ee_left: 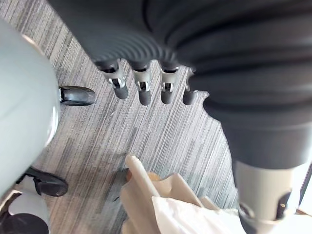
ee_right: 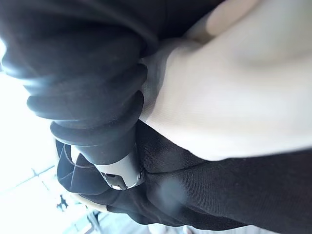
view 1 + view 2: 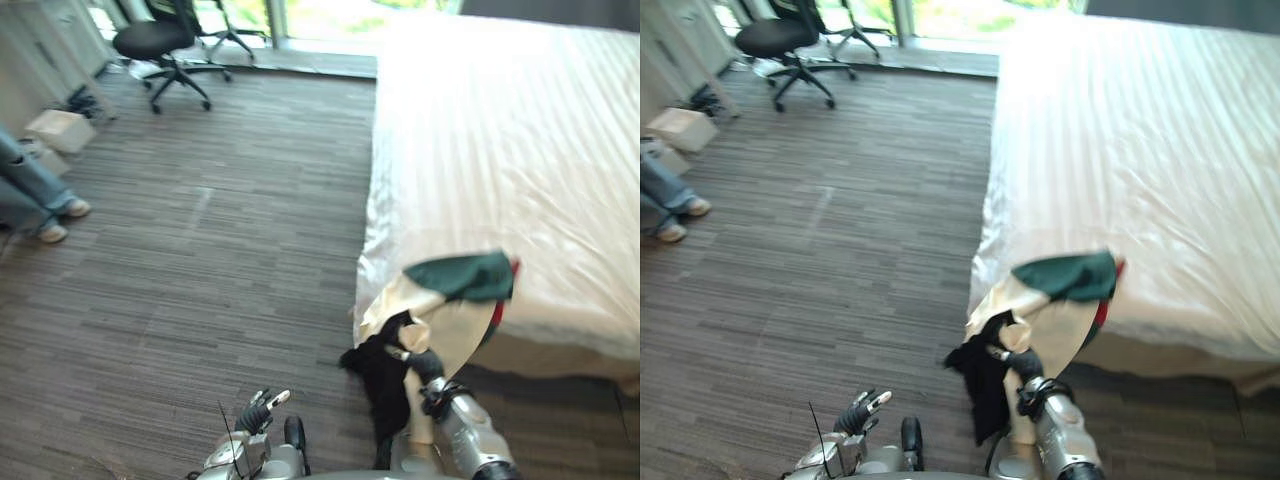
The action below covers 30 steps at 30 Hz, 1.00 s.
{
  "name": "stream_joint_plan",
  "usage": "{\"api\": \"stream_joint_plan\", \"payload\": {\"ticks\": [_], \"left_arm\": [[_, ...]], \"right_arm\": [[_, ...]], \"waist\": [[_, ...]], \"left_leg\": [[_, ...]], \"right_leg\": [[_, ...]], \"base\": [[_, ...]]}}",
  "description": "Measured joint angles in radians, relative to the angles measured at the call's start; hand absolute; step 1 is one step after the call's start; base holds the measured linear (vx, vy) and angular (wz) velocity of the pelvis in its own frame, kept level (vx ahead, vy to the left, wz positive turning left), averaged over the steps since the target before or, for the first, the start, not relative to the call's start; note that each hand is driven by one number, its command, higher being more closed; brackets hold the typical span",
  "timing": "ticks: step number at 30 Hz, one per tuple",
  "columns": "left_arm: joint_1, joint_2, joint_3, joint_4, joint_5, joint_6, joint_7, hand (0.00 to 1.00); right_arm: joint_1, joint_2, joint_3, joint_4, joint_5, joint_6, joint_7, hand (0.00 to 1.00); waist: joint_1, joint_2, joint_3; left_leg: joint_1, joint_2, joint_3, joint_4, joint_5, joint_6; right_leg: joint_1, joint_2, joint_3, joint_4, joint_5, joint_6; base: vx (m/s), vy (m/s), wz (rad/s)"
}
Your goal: Tidy the bed and pick cloth on bed and put in laundry
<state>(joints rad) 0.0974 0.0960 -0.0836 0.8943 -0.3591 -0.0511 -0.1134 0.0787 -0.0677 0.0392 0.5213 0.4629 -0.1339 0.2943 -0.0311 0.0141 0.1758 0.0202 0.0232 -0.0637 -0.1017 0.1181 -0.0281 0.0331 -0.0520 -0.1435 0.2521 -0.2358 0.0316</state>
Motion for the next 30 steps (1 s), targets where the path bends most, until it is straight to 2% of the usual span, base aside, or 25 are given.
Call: {"api": "stream_joint_plan", "payload": {"ticks": [3, 6, 7, 8, 9, 10, 11, 12, 13, 14, 15, 16, 17, 18, 20, 21, 22, 23, 24, 25, 26, 27, 28, 29, 30], "left_arm": [[0.035, 0.012, 0.01, 0.005, -0.009, 0.004, -0.006, 0.0], [0.06, 0.008, 0.01, -0.001, -0.084, 0.0, 0.0, 0.0], [0.067, 0.005, 0.01, -0.011, -0.106, -0.004, -0.004, 0.0], [0.079, 0.004, 0.006, -0.057, -0.109, -0.007, -0.014, 0.0], [0.088, 0.001, 0.007, -0.077, -0.115, -0.013, -0.016, 0.0], [0.078, -0.017, 0.021, -0.078, -0.092, -0.013, -0.017, 0.0], [0.073, -0.02, 0.025, -0.08, -0.083, -0.016, -0.018, 0.0], [0.073, -0.029, 0.028, -0.082, -0.077, -0.016, -0.019, 0.0], [0.088, -0.049, 0.016, -0.093, -0.059, -0.002, -0.032, 0.0], [0.094, -0.052, 0.005, -0.106, -0.059, 0.004, -0.038, 0.0], [0.1, -0.063, -0.001, -0.129, -0.059, 0.005, -0.04, 0.0], [0.113, -0.062, 0.005, -0.158, -0.061, 0.013, -0.041, 0.0], [0.097, -0.044, 0.014, -0.143, -0.062, 0.033, -0.036, 0.0], [0.1, -0.045, 0.009, -0.143, -0.061, 0.045, -0.04, 0.0], [0.101, -0.064, 0.01, -0.147, -0.061, 0.049, -0.036, 0.0], [0.1, -0.052, 0.011, -0.142, -0.06, 0.046, -0.036, 0.0], [0.099, -0.052, 0.012, -0.139, -0.057, 0.044, -0.036, 0.0], [0.093, -0.045, 0.014, -0.12, -0.039, 0.038, -0.032, 0.0], [0.091, -0.044, 0.013, -0.112, -0.031, 0.035, -0.028, 0.0], [0.089, -0.043, 0.01, -0.091, -0.019, 0.036, -0.016, 0.0], [0.092, -0.022, 0.006, -0.061, -0.019, 0.043, -0.014, 0.0], [0.097, 0.071, 0.015, -0.103, -0.02, 0.029, -0.017, 0.0], [0.094, 0.096, 0.024, -0.103, -0.02, 0.023, -0.013, 0.0], [0.067, 0.114, 0.048, -0.048, -0.02, 0.048, 0.026, 0.0], [0.073, 0.108, 0.044, -0.047, -0.017, 0.046, 0.026, 0.0]], "right_arm": [[-0.024, -0.001, -0.012, -0.005, 0.001, -0.054, 0.011, 1.0], [-0.027, -0.01, 0.016, -0.039, -0.002, -0.057, 0.052, 1.0], [-0.031, -0.008, 0.027, -0.041, -0.01, -0.059, 0.053, 1.0], [-0.024, -0.009, 0.029, -0.064, -0.028, -0.058, 0.049, 1.0], [-0.014, -0.01, 0.026, -0.086, -0.039, -0.059, 0.049, 1.0], [0.013, 0.0, 0.029, -0.126, -0.055, -0.061, 0.019, 1.0], [0.021, -0.002, 0.027, -0.135, -0.055, -0.062, 0.007, 1.0], [0.028, -0.005, 0.025, -0.143, -0.054, -0.061, -0.002, 1.0], [0.064, -0.023, 0.019, -0.181, -0.053, -0.056, -0.02, 1.0], [0.073, -0.03, 0.011, -0.182, -0.052, -0.053, -0.03, 1.0], [0.075, -0.039, 0.009, -0.183, -0.052, -0.052, -0.031, 1.0], [0.066, -0.043, 0.006, -0.198, -0.052, -0.057, -0.029, 1.0], [0.068, -0.025, -0.011, -0.196, -0.05, -0.059, -0.029, 1.0], [0.074, -0.029, -0.021, -0.194, -0.049, -0.061, -0.029, 1.0], [0.067, -0.045, -0.021, -0.175, -0.049, -0.064, -0.029, 1.0], [0.069, -0.048, -0.019, -0.166, -0.048, -0.064, -0.029, 1.0], [0.068, -0.048, -0.014, -0.162, -0.045, -0.068, -0.031, 1.0], [0.065, -0.047, 0.001, -0.145, -0.04, -0.093, -0.043, 1.0], [0.066, -0.048, 0.001, -0.143, -0.04, -0.098, -0.055, 1.0], [0.069, -0.049, 0.009, -0.142, -0.04, -0.098, -0.073, 1.0], [0.076, -0.037, 0.012, -0.134, -0.032, -0.101, -0.09, 1.0], [0.054, 0.021, 0.012, -0.115, -0.009, -0.117, -0.095, 1.0], [0.045, 0.051, 0.008, -0.121, 0.002, -0.125, -0.096, 1.0], [0.028, 0.052, 0.0, -0.094, 0.022, -0.14, -0.093, 1.0], [0.029, 0.046, 0.0, -0.095, 0.026, -0.138, -0.092, 1.0]], "waist": [[0.021, 0.009, -0.02], [0.024, 0.019, -0.032], [0.026, 0.021, -0.034], [0.029, 0.028, -0.038], [0.033, 0.042, -0.046], [0.019, 0.024, -0.052], [0.018, 0.01, -0.047], [0.017, 0.018, -0.052], [0.016, 0.062, -0.079], [0.02, 0.064, -0.081], [0.021, 0.083, -0.086], [0.011, 0.069, -0.085], [0.001, 0.031, -0.084], [-0.005, 0.03, -0.087], [0.032, 0.053, -0.084], [0.047, 0.044, -0.079], [0.047, 0.04, -0.077], [0.044, 0.033, -0.07], [0.043, 0.035, -0.069], [0.041, 0.046, -0.063], [0.028, 0.016, -0.045], [0.034, -0.094, -0.016], [0.043, -0.102, -0.01], [0.032, -0.112, 0.007], [0.031, -0.083, 0.014]], "left_leg": [[-0.027, -0.018, -0.068, 0.0, 0.02, -0.01], [-0.078, -0.033, -0.129, 0.0, 0.046, -0.012], [-0.104, -0.049, -0.125, 0.0, 0.087, 0.008], [-0.137, -0.067, -0.083, -0.002, 0.121, 0.077], [-0.147, -0.07, -0.002, -0.002, 0.039, 0.177], [-0.144, -0.069, 0.302, 0.007, -0.087, 0.295], [-0.136, -0.062, 0.422, 0.021, -0.093, 0.278], [-0.127, -0.047, 0.529, 0.042, -0.094, 0.278], [-0.098, 0.017, 0.752, 0.147, -0.085, 0.306], [-0.086, 0.001, 0.729, 0.152, -0.07, 0.279], [-0.085, -0.006, 0.724, 0.144, -0.065, 0.29], [-0.085, -0.044, 0.721, 0.103, -0.119, 0.317], [-0.075, -0.053, 0.795, 0.135, -0.18, 0.252], [-0.077, -0.039, 0.876, 0.171, -0.201, 0.242], [-0.084, -0.075, 0.771, 0.176, -0.206, 0.251], [-0.074, -0.109, 0.688, 0.172, -0.208, 0.252], [-0.067, -0.125, 0.646, 0.169, -0.208, 0.252], [-0.052, -0.159, 0.542, 0.169, -0.206, 0.251], [-0.043, -0.166, 0.502, 0.167, -0.204, 0.248], [-0.02, -0.168, 0.441, 0.165, -0.202, 0.229], [-0.013, -0.172, 0.346, 0.199, -0.218, 0.008], [-0.053, -0.171, 0.379, 0.388, -0.328, 0.269], [-0.059, -0.117, 0.386, 0.415, -0.346, 0.29], [-0.051, -0.086, 0.341, 0.444, -0.326, 0.164], [-0.051, -0.074, 0.308, 0.426, -0.318, 0.157]], "right_leg": [[0.016, -0.006, -0.014, 0.016, -0.003, -0.007], [0.012, -0.009, -0.08, -0.012, -0.003, -0.008], [0.012, -0.02, -0.145, -0.012, -0.003, -0.008], [0.018, -0.043, -0.239, -0.019, -0.001, -0.011], [0.028, -0.043, -0.299, -0.039, 0.003, -0.015], [0.109, -0.078, -0.48, -0.108, 0.026, 0.0], [0.133, -0.097, -0.533, -0.105, 0.026, 0.0], [0.156, -0.105, -0.582, -0.093, 0.025, 0.002], [0.211, -0.085, -0.688, -0.036, 0.019, 0.011], [0.224, -0.114, -0.717, 0.044, 0.003, 0.018], [0.221, -0.119, -0.711, 0.078, -0.052, 0.028], [0.23, -0.089, -0.703, -0.03, -0.051, 0.027], [0.274, -0.096, -0.788, -0.1, 0.002, 0.094], [0.287, -0.107, -0.861, -0.072, 0.012, 0.1], [0.295, -0.148, -0.895, 0.061, -0.001, 0.11], [0.291, -0.206, -0.893, 0.204, -0.004, 0.104], [0.283, -0.234, -0.88, 0.283, -0.004, 0.062], [0.212, -0.276, -0.744, 0.493, -0.034, -0.071], [0.171, -0.265, -0.667, 0.551, -0.046, -0.074], [0.112, -0.216, -0.548, 0.596, -0.061, -0.049], [0.048, -0.176, -0.422, 0.557, -0.067, -0.035], [0.016, -0.312, -0.353, 0.503, -0.028, 0.023], [-0.007, -0.363, -0.316, 0.472, -0.022, 0.068], [-0.022, -0.372, -0.244, 0.364, -0.036, 0.122], [-0.028, -0.326, -0.214, 0.27, -0.033, 0.114]], "base": [[0.08, -0.04, 0.84], [0.01, -0.023, 0.85], [-0.04, 0.016, 1.46], [-0.04, 0.016, 1.71], [-0.01, 0.102, 3.03], [0.03, 0.121, 2.98], [0.03, 0.121, 3.18], [0.15, 0.173, 3.06], [0.16, 0.168, 3.23], [0.16, 0.199, 3.13], [0.05, 0.11, 2.38], [0.04, 0.16, 2.85], [0.11, 0.218, 3.42], [0.14, 0.224, 2.9], [0.18, 0.21, 1.98], [0.18, 0.154, 1.81], [0.2, 0.066, 2.31], [0.14, 0.007, 1.96], [0.13, -0.015, 2.21], [0.09, -0.025, 2.1], [0.13, -0.034, 2.27], [0.11, -0.08, 1.76], [0.08, -0.24, 1.39], [0.04, -0.305, 1.07], [0.05, -0.269, 1.23]]}}
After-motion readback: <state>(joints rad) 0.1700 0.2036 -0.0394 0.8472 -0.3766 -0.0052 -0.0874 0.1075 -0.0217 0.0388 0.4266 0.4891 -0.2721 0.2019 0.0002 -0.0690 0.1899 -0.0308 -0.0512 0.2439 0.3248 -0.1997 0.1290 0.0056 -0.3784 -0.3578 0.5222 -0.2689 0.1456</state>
